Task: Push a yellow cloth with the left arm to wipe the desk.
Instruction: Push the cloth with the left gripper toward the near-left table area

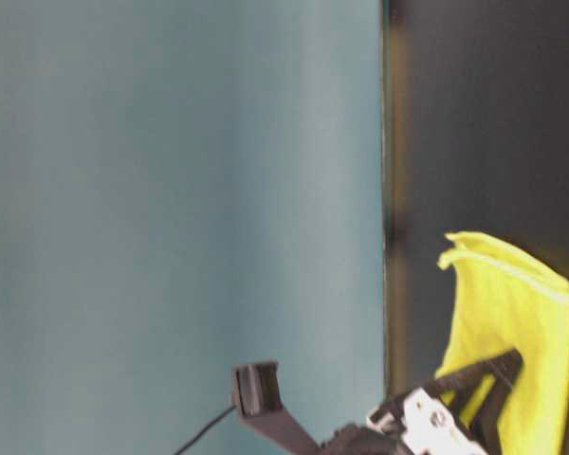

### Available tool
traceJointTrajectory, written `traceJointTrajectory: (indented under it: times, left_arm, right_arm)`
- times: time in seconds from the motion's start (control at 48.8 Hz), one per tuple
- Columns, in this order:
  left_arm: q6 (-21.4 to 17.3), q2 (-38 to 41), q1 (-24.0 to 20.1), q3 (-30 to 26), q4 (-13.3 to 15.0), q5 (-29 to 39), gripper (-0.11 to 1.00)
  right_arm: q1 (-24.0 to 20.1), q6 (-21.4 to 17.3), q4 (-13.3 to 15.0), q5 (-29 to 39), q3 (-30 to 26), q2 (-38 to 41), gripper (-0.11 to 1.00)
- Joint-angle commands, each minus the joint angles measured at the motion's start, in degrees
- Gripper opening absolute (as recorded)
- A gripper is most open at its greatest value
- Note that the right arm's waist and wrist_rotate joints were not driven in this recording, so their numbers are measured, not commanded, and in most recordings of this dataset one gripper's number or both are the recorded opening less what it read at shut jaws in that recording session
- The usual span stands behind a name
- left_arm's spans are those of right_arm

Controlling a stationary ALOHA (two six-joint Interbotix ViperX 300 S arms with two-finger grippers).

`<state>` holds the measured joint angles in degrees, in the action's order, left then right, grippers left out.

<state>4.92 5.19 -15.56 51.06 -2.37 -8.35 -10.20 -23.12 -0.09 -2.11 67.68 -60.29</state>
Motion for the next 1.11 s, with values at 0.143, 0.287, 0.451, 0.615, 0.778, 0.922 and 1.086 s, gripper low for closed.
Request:
traceJointTrajectory:
  times: [0.143,0.287,0.451,0.615,0.778,0.922,1.086]
  left_arm:
    - [0.3,-2.7,5.6,3.2,-0.1,-0.4,0.86]
    - [0.1,-3.4,10.4,4.6,-0.1,-0.4,0.86]
    - [0.1,-4.2,15.5,5.4,-0.2,-0.1,0.86]
    - [0.1,-5.8,20.2,6.3,-0.1,0.0,0.86]
    - [0.1,-7.8,25.7,7.6,-0.2,0.6,0.86]
    - [0.1,-9.0,31.3,7.7,-0.1,0.6,0.86]
    - [0.1,-9.1,36.5,7.1,-0.2,0.6,0.86]
  right_arm:
    - [0.1,0.0,-0.1,-0.6,-0.7,-0.1,0.00]
    - [0.0,-0.1,-0.1,-0.8,-0.7,-0.1,0.00]
    - [0.0,0.0,-0.1,-0.8,-0.7,-0.1,0.00]
    - [0.0,-0.1,-0.1,-0.9,-0.7,-0.1,0.00]
    - [0.1,-0.1,-0.1,-0.8,-0.7,-0.1,0.00]
    - [0.0,-0.1,-0.1,-0.9,-0.7,-0.2,0.00]
    - [0.0,-0.1,-0.1,-1.8,-0.6,-0.2,0.00]
